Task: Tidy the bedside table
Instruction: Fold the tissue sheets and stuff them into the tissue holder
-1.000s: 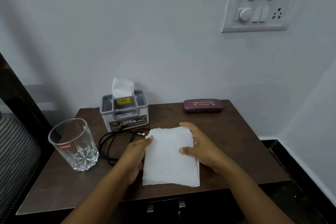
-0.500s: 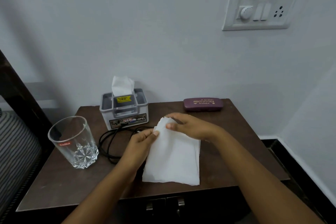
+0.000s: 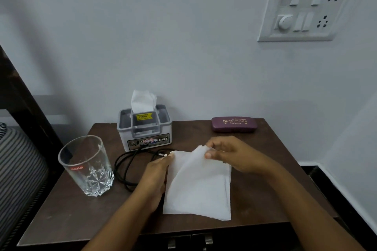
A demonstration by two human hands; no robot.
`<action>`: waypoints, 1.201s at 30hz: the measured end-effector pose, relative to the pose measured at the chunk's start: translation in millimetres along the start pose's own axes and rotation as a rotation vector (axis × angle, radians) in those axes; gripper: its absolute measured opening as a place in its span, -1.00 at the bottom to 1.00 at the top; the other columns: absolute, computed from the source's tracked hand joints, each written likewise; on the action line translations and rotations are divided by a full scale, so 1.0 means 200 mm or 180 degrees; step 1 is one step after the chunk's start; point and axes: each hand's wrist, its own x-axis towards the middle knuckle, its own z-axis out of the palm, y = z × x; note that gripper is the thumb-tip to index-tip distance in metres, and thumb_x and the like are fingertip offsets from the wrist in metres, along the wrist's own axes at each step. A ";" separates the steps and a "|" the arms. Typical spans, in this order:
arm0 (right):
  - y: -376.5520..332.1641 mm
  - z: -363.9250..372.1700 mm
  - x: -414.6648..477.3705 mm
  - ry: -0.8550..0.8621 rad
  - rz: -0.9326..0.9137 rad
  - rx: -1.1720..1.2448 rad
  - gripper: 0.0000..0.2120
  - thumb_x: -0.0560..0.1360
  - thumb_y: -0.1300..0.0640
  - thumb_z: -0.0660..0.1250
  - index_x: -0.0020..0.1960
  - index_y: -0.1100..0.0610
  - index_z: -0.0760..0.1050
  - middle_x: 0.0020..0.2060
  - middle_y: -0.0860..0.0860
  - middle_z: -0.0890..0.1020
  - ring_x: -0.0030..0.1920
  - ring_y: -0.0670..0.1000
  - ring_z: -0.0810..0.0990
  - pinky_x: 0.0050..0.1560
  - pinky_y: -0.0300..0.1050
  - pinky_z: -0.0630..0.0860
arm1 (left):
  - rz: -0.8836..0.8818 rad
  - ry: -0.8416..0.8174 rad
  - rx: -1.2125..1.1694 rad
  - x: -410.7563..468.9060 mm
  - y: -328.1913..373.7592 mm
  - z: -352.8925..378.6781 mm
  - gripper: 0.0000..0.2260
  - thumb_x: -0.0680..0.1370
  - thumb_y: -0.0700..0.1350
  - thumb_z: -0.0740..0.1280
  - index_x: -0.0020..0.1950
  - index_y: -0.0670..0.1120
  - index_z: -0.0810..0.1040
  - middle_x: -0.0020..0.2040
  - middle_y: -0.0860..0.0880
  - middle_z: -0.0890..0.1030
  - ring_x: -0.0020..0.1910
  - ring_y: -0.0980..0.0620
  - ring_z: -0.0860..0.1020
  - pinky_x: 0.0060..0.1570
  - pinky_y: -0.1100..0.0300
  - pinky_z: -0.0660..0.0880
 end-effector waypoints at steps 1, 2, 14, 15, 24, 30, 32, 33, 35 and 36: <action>-0.03 -0.03 -0.03 -0.0164 -0.0033 -0.0015 -0.90 0.52 0.13 0.31 -0.03 0.13 0.59 -0.05 -0.02 0.68 -0.01 -0.12 0.64 0.02 -0.23 0.52 | 0.0012 -0.0012 -0.0025 0.00 0.00 0.00 -0.76 0.58 -0.03 0.21 0.07 -0.11 0.61 0.02 -0.12 0.68 0.03 -0.13 0.62 0.07 0.00 0.52; -0.07 -0.06 -0.07 -0.0331 -0.0076 0.0040 -0.89 0.52 0.14 0.31 -0.02 0.12 0.59 -0.06 -0.02 0.68 -0.01 -0.08 0.65 0.03 -0.19 0.54 | 0.0016 -0.0025 -0.0042 0.00 0.00 0.00 -0.76 0.58 -0.04 0.21 0.07 -0.12 0.61 0.01 -0.11 0.68 0.03 -0.11 0.62 0.04 0.04 0.53; 0.01 0.06 0.24 -0.0638 0.0018 -0.0213 -0.94 0.54 0.15 0.30 -0.04 0.06 0.56 -0.14 -0.11 0.60 -0.11 -0.16 0.55 0.00 -0.21 0.47 | 0.0035 -0.0139 -0.0004 0.00 0.02 0.00 -0.76 0.59 -0.05 0.19 0.01 -0.07 0.64 -0.04 -0.09 0.70 0.01 -0.09 0.62 0.06 0.01 0.51; 0.03 0.07 0.26 -0.0558 0.0043 -0.0228 -0.92 0.54 0.14 0.30 -0.02 0.08 0.56 -0.11 -0.09 0.61 -0.09 -0.15 0.56 0.02 -0.19 0.47 | 0.0037 -0.0140 -0.0004 0.00 0.02 0.00 -0.76 0.59 -0.05 0.19 0.01 -0.06 0.65 -0.03 -0.09 0.70 0.02 -0.08 0.63 0.08 0.01 0.51; 0.03 0.10 0.31 -0.0620 0.0007 -0.0053 -0.88 0.54 0.18 0.29 0.02 0.09 0.59 -0.07 -0.06 0.64 -0.06 -0.14 0.59 0.06 -0.22 0.50 | 0.0086 -0.0341 -0.0013 -0.03 0.03 -0.01 -0.76 0.58 -0.08 0.20 -0.07 -0.13 0.64 -0.27 -0.02 0.70 -0.32 0.07 0.65 -0.32 0.20 0.49; 0.04 0.12 0.35 -0.0312 -0.0145 -0.0519 -0.85 0.50 0.16 0.35 0.06 0.03 0.59 -0.07 -0.07 0.64 -0.04 -0.07 0.58 0.09 -0.07 0.49 | -0.0069 -0.0241 -0.0285 -0.03 0.04 -0.03 -0.59 0.57 0.13 0.15 0.09 -0.16 0.59 -0.01 -0.18 0.68 0.02 -0.15 0.63 0.05 -0.02 0.55; 0.05 0.14 0.35 -0.0131 -0.0209 -0.0775 -0.82 0.44 0.08 0.42 0.02 -0.10 0.56 -0.15 -0.14 0.61 -0.13 -0.11 0.57 0.04 -0.01 0.52 | -0.0004 -0.0409 -0.0198 -0.04 0.05 -0.03 -0.59 0.54 0.15 0.19 0.08 -0.13 0.62 0.01 -0.18 0.68 0.04 -0.14 0.63 0.13 -0.04 0.52; 0.05 0.15 0.35 0.0003 -0.0241 -0.0843 -0.80 0.41 0.05 0.44 0.01 -0.13 0.54 -0.16 -0.14 0.61 -0.15 -0.13 0.56 0.03 0.00 0.52 | 0.0062 -0.0478 -0.0071 -0.05 0.05 -0.03 -0.66 0.53 0.09 0.25 0.05 -0.13 0.63 0.00 -0.18 0.68 0.00 -0.11 0.65 0.08 -0.01 0.54; 0.04 0.14 0.32 0.0357 -0.0198 -0.0764 -0.73 0.41 -0.01 0.44 0.09 -0.13 0.51 -0.11 -0.11 0.63 -0.13 -0.14 0.56 0.02 -0.05 0.53 | 0.0207 -0.0517 0.0122 -0.06 0.05 -0.03 -0.80 0.50 -0.08 0.32 -0.01 -0.18 0.63 -0.01 -0.21 0.68 -0.12 -0.07 0.66 -0.07 0.07 0.57; 0.03 0.11 0.28 0.0601 -0.0083 -0.0494 -0.69 0.43 -0.05 0.40 0.16 -0.12 0.47 -0.05 -0.09 0.62 -0.09 -0.14 0.56 0.03 -0.09 0.52 | 0.0253 -0.0515 0.0138 -0.07 0.05 -0.03 -0.84 0.50 -0.13 0.33 -0.03 -0.19 0.62 -0.03 -0.21 0.68 -0.16 -0.05 0.66 -0.15 0.11 0.56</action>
